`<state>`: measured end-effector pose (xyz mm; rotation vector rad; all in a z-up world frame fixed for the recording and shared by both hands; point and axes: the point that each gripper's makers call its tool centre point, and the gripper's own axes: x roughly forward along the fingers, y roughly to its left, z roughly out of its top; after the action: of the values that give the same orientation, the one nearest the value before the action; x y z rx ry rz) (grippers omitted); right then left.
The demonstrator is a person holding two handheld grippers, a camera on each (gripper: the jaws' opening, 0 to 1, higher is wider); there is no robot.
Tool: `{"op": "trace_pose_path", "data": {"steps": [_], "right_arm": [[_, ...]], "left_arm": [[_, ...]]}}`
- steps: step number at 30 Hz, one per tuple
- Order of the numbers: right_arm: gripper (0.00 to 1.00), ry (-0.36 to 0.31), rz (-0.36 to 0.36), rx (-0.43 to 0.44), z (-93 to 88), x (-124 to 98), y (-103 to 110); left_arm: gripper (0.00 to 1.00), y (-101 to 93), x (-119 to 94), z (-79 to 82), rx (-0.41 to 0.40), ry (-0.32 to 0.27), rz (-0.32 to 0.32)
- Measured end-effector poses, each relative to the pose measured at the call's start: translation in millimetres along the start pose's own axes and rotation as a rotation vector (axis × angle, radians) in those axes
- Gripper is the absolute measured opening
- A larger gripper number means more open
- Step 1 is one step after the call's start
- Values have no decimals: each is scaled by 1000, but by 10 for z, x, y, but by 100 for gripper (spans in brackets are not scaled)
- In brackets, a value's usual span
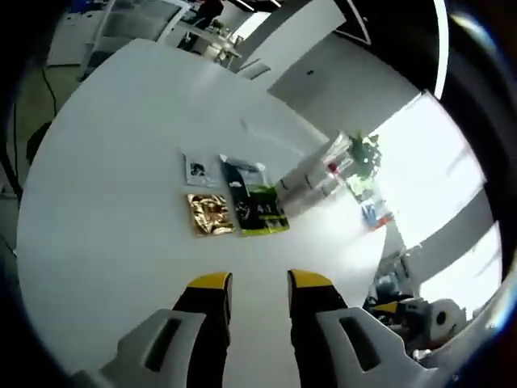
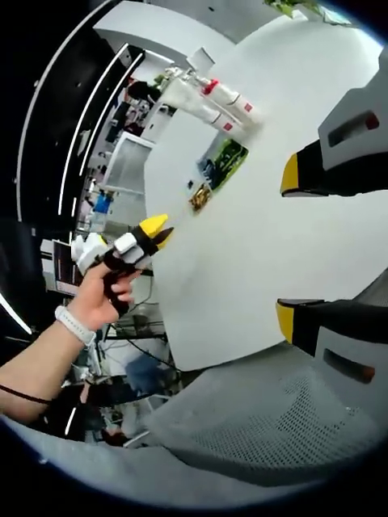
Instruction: Arrange the skincare products in the storage area until every visible bottle or jar stands upright without overlapping.
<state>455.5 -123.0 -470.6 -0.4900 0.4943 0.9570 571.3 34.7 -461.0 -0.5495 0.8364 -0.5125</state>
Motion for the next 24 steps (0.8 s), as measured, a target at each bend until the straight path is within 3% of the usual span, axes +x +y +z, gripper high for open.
{"op": "trace_pose_path", "data": {"steps": [4, 12, 16, 24], "right_arm": [[50, -38, 4, 26, 71, -25, 1], [56, -125, 8, 99, 228, -73, -17], [61, -164, 17, 136, 300, -98, -13], [68, -214, 34, 174, 389, -131, 10]], "left_arm": [[30, -192, -223, -191, -13, -31, -27], [36, -440, -518, -531, 156, -76, -26], [42, -550, -591, -592, 240, -119, -21], [54, -516, -740, -770, 370, -199, 48]]}}
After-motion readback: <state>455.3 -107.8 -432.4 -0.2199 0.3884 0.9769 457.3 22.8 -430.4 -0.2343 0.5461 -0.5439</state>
